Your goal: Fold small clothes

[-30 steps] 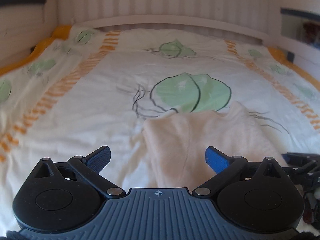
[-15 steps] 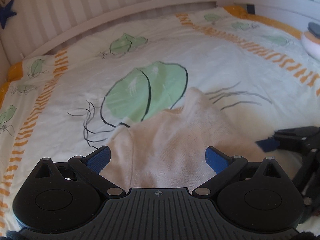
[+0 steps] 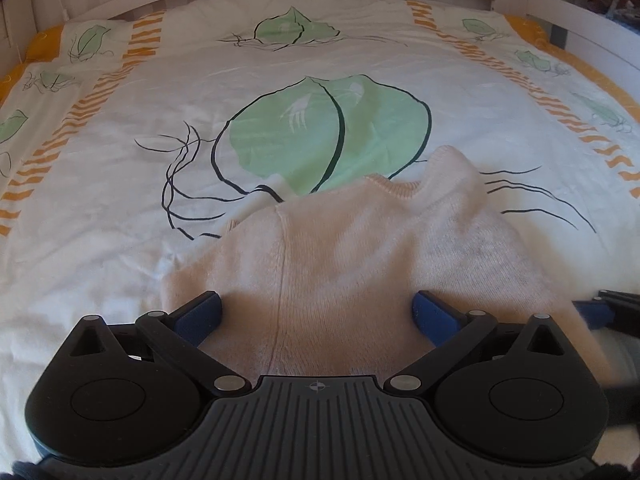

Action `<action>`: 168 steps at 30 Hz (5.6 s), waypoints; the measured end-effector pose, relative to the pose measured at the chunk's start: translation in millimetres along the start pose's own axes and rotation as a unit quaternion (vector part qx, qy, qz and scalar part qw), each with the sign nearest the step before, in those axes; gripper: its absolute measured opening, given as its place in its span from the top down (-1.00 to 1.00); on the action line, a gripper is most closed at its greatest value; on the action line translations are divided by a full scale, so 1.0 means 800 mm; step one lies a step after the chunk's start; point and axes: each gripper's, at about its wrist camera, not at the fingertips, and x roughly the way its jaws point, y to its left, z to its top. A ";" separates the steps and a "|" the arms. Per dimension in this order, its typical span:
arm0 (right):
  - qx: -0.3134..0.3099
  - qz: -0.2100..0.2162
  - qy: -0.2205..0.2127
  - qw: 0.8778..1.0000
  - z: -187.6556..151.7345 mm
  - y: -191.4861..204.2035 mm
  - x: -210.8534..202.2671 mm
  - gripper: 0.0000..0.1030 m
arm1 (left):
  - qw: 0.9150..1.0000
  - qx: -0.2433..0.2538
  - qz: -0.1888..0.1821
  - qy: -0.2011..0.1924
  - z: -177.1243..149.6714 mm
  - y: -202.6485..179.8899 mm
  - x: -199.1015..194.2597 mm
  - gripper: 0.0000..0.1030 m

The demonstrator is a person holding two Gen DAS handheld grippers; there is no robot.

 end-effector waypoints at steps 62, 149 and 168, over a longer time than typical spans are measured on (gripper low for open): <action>0.031 0.011 0.134 0.990 0.082 -0.017 0.095 -1.00 | 0.960 -0.205 -0.183 0.046 -0.066 0.058 -0.028 -0.98; -0.144 -0.282 0.079 0.945 -0.110 0.135 -0.187 -0.99 | 0.998 -0.048 -0.010 -0.031 -0.153 -0.100 -0.177 -0.42; -0.115 -0.337 0.039 0.934 -0.060 0.078 -0.147 -0.99 | 0.996 -0.087 -0.016 -0.023 -0.174 -0.080 -0.160 -0.83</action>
